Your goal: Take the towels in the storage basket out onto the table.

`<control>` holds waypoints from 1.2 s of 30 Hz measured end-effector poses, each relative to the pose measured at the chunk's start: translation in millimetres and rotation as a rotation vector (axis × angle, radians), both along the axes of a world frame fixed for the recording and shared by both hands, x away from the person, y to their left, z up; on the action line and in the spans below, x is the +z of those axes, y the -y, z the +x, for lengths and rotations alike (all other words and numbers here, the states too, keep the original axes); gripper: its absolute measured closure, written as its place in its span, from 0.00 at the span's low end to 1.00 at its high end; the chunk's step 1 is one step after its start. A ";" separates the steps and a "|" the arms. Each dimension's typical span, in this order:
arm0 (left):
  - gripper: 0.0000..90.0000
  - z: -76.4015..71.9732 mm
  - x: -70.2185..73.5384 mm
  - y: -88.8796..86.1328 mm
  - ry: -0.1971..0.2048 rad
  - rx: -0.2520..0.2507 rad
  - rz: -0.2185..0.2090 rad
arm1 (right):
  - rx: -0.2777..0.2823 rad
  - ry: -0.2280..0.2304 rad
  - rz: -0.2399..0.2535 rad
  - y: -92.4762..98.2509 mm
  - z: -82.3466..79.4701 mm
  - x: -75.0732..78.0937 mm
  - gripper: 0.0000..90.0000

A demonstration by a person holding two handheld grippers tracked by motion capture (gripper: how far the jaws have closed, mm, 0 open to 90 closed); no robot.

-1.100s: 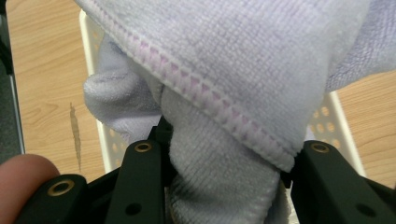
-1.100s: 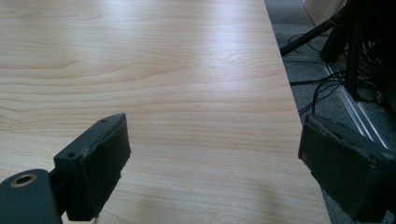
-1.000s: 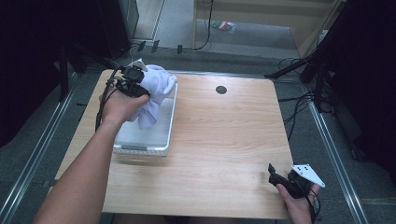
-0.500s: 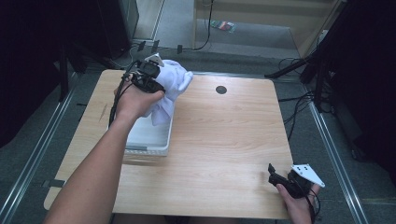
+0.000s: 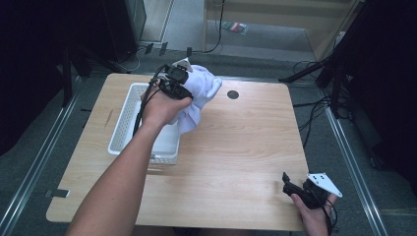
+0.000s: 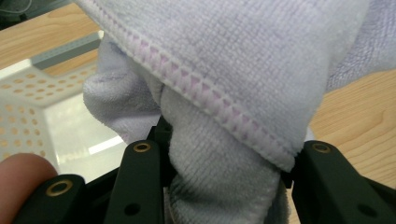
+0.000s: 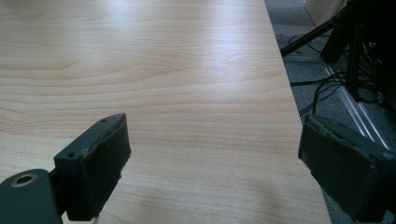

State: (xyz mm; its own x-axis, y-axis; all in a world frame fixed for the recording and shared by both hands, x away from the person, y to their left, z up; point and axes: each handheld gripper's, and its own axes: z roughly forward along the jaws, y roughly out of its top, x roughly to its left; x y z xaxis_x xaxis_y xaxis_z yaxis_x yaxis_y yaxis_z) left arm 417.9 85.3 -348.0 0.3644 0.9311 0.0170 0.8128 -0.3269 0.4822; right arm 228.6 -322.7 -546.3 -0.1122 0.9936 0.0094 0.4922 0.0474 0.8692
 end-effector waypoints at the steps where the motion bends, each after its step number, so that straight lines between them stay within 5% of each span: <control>1: 0.65 0.3 -1.0 3.0 0.002 0.001 -0.008 | 0.000 0.000 0.001 0.2 0.0 0.0 0.10; 23: 0.65 7.9 -31.2 65.6 -0.034 -0.079 -0.025 | 0.009 0.004 0.007 0.9 -0.5 0.1 0.10; 36: 0.64 14.0 -81.9 82.4 -0.101 -0.085 -0.058 | 0.008 0.005 0.011 1.2 -0.3 0.0 0.10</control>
